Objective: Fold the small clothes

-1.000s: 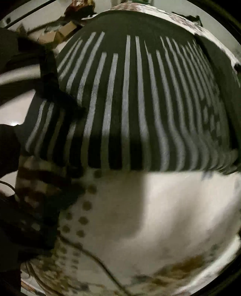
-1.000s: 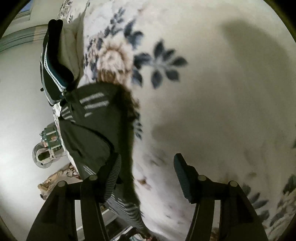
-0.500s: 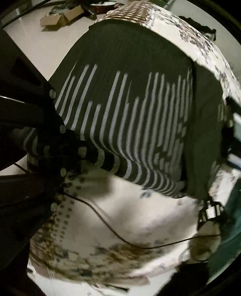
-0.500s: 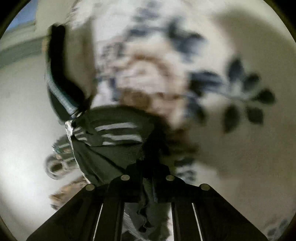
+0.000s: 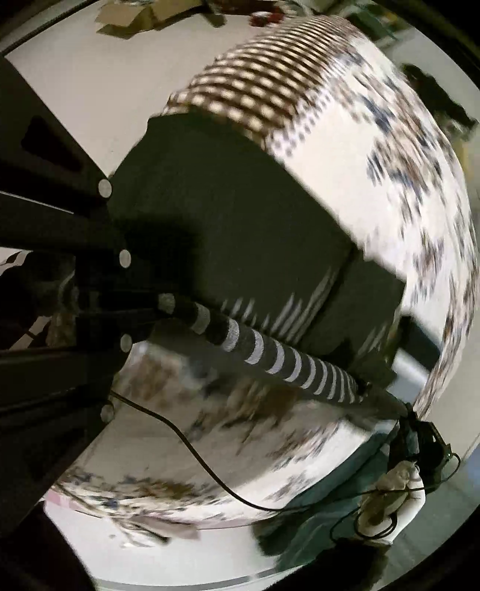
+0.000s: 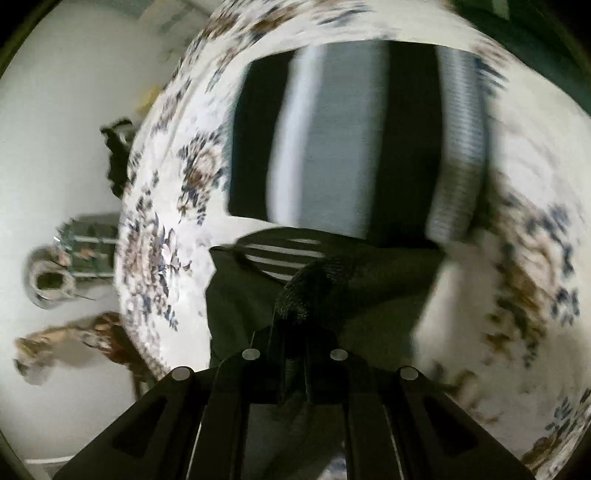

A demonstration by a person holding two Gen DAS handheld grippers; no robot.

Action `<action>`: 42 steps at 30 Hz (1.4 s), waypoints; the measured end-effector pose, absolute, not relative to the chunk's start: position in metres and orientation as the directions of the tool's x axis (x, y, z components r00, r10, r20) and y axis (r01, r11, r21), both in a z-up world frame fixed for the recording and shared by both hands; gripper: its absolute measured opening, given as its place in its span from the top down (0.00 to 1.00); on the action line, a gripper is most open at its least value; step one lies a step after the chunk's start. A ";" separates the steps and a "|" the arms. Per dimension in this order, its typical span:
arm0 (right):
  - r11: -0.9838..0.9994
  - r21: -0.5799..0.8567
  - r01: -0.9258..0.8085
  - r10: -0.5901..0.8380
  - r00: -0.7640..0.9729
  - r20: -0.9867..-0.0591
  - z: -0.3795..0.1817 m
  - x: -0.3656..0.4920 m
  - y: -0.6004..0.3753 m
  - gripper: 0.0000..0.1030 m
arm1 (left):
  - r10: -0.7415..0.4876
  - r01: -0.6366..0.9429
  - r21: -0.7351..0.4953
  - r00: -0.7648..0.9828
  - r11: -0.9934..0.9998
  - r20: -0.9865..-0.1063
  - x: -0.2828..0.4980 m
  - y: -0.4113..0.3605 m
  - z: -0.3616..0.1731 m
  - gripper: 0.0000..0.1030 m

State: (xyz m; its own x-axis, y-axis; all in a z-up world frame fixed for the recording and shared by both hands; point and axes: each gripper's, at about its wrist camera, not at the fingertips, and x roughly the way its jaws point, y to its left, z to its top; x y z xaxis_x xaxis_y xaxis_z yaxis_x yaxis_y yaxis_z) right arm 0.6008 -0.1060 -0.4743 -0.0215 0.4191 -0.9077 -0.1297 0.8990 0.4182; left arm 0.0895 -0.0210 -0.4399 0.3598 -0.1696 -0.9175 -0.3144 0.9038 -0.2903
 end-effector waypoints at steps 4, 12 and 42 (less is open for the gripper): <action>0.942 0.279 -0.186 0.278 -0.034 -0.960 -0.512 0.615 -0.001 0.93 | -0.185 -0.415 -0.336 0.364 0.845 -0.913 0.093 0.053 -0.482 0.96; 0.967 0.246 -0.072 0.234 -0.143 -0.962 -0.603 0.629 0.060 0.82 | -0.254 -0.563 -0.371 0.277 0.739 -0.927 0.096 0.146 -0.584 0.88; 0.840 0.542 0.024 0.523 -0.303 -0.797 -0.593 0.374 -0.086 0.54 | -0.085 -0.500 -0.231 0.297 0.835 -0.951 0.044 0.101 -0.557 0.96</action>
